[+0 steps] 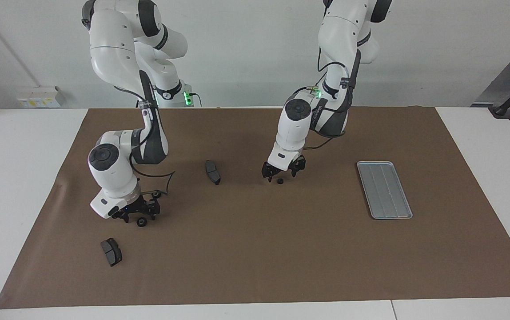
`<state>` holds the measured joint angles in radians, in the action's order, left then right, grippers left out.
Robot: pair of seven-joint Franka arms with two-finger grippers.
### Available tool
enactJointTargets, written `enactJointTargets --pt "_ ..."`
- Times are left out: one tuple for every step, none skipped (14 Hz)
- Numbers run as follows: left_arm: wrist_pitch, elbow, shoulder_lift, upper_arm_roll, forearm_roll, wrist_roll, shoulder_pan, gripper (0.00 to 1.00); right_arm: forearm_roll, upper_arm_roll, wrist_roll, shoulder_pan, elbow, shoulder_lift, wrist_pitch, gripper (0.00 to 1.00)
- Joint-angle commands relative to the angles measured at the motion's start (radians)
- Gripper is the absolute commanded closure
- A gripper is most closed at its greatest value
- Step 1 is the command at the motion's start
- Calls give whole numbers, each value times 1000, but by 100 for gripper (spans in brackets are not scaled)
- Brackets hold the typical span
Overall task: Pick bearing gear from pile to tray
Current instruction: 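Lower the left gripper onto the gear at mid-table and grasp it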
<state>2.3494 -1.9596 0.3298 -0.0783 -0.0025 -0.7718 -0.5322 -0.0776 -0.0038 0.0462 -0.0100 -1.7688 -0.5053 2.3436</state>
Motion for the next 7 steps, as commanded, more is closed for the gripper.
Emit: enactJointTargets --pt "37 -30 -12 12 25 -15 -15 0 21 15 37 19 -6 5 19 12" --pt "50 -31 0 14 26 -12 -17 1 21 15 37 22 -6 5 19 16" --pt "54 -30 3 14 26 -10 -19 1 21 15 35 24 -6 5 20 19" --pt "56 -31 6 14 27 -6 -25 2 41 16 35 25 -6 5 20 21" --pt "56 -30 14 14 27 5 -31 2 79 15 38 25 -4 5 22 23" --pt "59 -31 20 14 27 9 -31 4 87 15 38 25 -4 4 23 25" --pt "59 -28 22 14 27 9 -31 5 88 15 38 25 -4 4 28 26"
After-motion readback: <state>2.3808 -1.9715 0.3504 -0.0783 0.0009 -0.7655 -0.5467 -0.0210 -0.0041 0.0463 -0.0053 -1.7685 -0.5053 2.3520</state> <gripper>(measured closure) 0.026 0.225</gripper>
